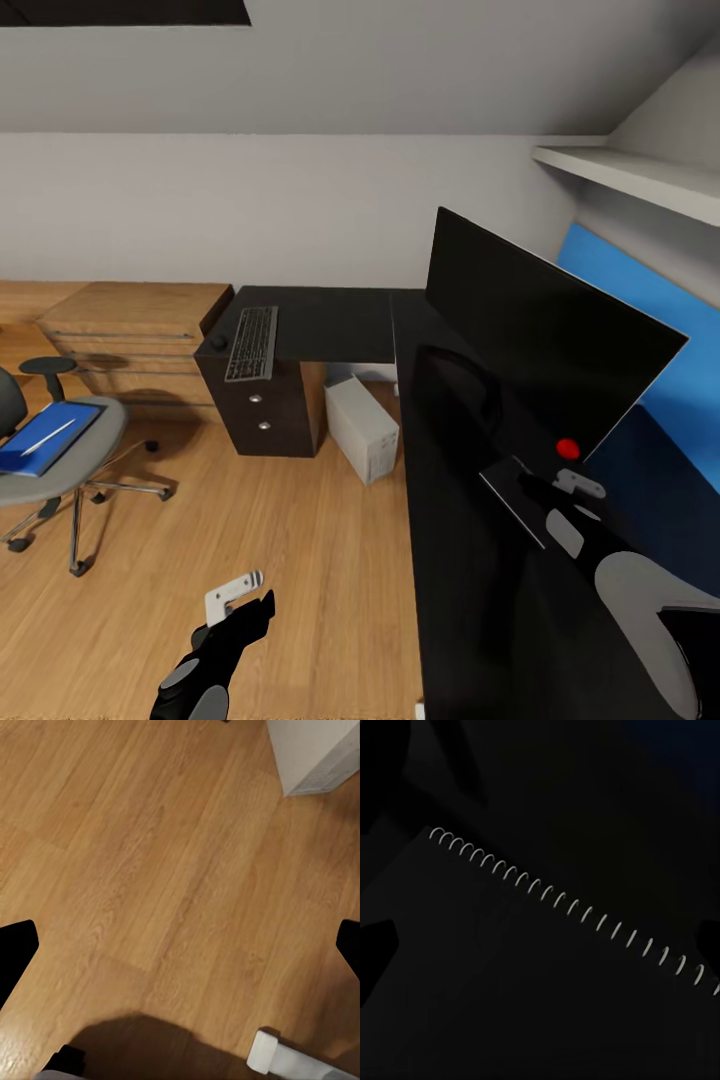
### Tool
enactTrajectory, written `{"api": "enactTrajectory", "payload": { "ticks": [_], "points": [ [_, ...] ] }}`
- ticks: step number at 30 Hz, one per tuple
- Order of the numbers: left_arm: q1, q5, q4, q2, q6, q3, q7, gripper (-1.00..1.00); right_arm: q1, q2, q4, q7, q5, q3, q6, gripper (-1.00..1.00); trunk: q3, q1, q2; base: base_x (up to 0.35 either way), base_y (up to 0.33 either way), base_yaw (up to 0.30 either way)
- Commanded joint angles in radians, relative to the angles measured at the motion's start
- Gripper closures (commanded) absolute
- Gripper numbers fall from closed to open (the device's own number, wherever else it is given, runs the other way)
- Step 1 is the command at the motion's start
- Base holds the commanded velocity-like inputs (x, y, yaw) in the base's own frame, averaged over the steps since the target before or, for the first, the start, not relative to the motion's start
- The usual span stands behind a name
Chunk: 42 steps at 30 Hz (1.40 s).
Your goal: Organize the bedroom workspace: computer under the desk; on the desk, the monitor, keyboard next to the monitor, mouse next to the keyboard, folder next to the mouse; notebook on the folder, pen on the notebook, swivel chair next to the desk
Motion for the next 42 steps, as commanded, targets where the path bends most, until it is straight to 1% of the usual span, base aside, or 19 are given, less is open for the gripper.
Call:
{"api": "enactTrajectory", "payload": {
  "ticks": [1,42],
  "points": [
    [-0.001,0.006,-0.002,0.001,0.002,-0.002,0.008,-1.00,-0.001,0.000,0.000,-0.002,-0.005,0.002,-0.003,-1.00,-0.002,0.000,-0.001,0.000,0.000,0.000],
    [-0.001,0.006,0.000,0.000,0.002,-0.002,0.009,-1.00,-0.001,-0.002,0.000,-0.001,-0.005,0.002,-0.003,-1.00,-0.047,0.000,-0.001,0.000,0.000,0.000]
  ]
}}
